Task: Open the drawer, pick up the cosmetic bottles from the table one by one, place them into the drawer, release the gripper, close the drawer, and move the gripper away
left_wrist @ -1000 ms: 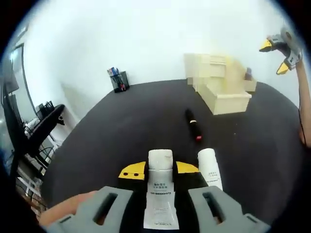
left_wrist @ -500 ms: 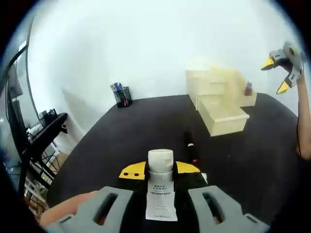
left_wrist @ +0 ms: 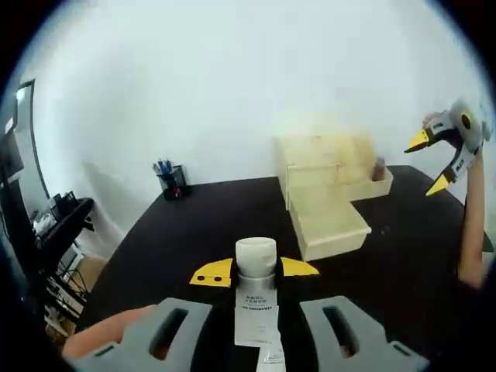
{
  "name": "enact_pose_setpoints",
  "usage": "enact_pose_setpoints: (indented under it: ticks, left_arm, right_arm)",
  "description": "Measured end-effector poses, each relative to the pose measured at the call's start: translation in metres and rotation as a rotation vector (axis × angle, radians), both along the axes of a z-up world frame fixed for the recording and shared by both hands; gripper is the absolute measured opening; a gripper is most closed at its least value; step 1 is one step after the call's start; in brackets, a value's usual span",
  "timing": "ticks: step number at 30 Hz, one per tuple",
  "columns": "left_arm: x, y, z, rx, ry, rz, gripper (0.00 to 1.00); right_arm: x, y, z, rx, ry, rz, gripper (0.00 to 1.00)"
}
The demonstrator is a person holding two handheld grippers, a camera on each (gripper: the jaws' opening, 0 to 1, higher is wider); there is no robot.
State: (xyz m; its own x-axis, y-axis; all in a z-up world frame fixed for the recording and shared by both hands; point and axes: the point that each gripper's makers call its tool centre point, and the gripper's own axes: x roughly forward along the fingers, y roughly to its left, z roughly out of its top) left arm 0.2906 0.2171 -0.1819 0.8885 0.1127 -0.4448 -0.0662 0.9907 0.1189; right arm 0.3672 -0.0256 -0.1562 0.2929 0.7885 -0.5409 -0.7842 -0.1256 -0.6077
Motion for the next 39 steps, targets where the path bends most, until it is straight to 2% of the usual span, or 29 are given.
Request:
enact_pose_setpoints:
  ticks: [8, 17, 21, 28, 33, 39]
  left_arm:
    - [0.023, -0.027, 0.015, 0.013, -0.003, -0.041, 0.15]
    - [0.055, -0.064, 0.028, -0.018, -0.009, -0.088, 0.15]
    - [0.077, -0.075, 0.031, -0.027, 0.007, -0.113, 0.15]
    - [0.113, -0.092, 0.02, -0.079, 0.055, -0.127, 0.15]
    - [0.131, -0.096, 0.008, -0.116, 0.077, -0.116, 0.15]
    - [0.15, -0.098, -0.007, -0.129, 0.104, -0.101, 0.15]
  right_arm:
    - [0.011, -0.013, 0.001, -0.003, -0.002, -0.044, 0.41]
    - [0.012, -0.021, -0.009, -0.034, -0.002, -0.077, 0.41]
    - [0.015, -0.023, -0.01, -0.038, -0.001, -0.086, 0.41]
    - [0.024, -0.028, -0.014, -0.055, 0.005, -0.12, 0.41]
    - [0.024, -0.033, -0.021, -0.064, 0.007, -0.14, 0.41]
    - [0.028, -0.035, -0.024, -0.069, 0.012, -0.155, 0.41]
